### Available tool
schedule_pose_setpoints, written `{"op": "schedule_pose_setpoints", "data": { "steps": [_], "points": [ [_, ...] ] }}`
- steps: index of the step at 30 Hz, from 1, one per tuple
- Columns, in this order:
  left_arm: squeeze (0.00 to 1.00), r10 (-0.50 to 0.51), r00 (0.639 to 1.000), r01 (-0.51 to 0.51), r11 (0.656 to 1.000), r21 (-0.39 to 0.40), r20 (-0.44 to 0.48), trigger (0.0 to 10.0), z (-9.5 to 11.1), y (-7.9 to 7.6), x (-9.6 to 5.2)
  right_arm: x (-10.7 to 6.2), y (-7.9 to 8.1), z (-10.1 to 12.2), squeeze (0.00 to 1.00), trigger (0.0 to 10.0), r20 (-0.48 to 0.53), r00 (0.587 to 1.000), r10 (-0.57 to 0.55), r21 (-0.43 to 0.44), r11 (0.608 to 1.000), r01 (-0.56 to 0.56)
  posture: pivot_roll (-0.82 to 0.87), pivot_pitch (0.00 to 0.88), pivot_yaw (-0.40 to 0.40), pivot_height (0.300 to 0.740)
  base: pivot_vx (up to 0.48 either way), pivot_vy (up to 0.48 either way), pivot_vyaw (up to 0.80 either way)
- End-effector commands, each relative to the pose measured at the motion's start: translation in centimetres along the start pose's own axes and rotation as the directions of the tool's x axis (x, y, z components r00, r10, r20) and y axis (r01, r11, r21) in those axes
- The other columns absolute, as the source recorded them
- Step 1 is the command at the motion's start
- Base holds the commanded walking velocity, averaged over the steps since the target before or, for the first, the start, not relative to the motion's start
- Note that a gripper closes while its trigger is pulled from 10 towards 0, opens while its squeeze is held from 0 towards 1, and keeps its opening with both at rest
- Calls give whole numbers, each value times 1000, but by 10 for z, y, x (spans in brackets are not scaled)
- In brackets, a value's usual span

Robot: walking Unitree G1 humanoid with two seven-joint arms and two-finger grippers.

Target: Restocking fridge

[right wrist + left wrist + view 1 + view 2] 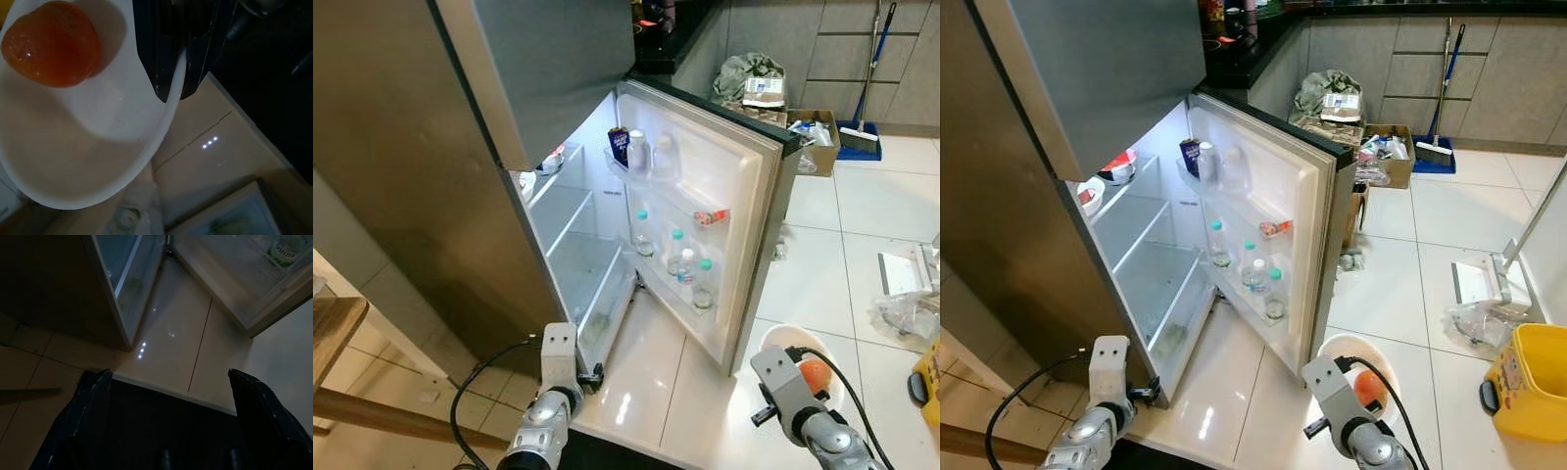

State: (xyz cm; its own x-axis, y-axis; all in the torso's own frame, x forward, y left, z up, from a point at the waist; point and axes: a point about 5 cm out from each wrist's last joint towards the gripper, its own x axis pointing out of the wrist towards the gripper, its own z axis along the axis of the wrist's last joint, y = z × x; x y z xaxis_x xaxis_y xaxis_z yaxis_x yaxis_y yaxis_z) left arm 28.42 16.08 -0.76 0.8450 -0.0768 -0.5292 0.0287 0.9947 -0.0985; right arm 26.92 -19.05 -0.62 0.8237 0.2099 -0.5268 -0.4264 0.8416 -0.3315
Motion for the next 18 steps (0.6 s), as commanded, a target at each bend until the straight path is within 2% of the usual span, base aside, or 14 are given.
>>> {"op": "schedule_pose_setpoints", "data": {
  "steps": [1,5,13,18],
  "points": [
    [0,12,1000,-12,1000,-8,-7,10000,-4,5,-2,3,3,9,0,10000,44,999,23,-34,999,-21,-103,73,69,740,0,0,800],
    [0,-4,1000,4,1000,-5,9,10000,0,0,-1,4,9,17,0,10000,78,994,77,-99,993,-69,-103,70,68,740,0,0,800],
    [0,-6,1000,6,1000,-2,-4,10000,-2,-3,0,5,10,18,0,10000,83,993,80,-99,993,-72,-105,67,69,740,0,0,800],
    [0,-40,999,40,999,12,9,10000,0,-11,0,3,11,16,0,10000,83,992,91,-114,990,-81,-107,67,73,740,0,0,800]
  ]
}}
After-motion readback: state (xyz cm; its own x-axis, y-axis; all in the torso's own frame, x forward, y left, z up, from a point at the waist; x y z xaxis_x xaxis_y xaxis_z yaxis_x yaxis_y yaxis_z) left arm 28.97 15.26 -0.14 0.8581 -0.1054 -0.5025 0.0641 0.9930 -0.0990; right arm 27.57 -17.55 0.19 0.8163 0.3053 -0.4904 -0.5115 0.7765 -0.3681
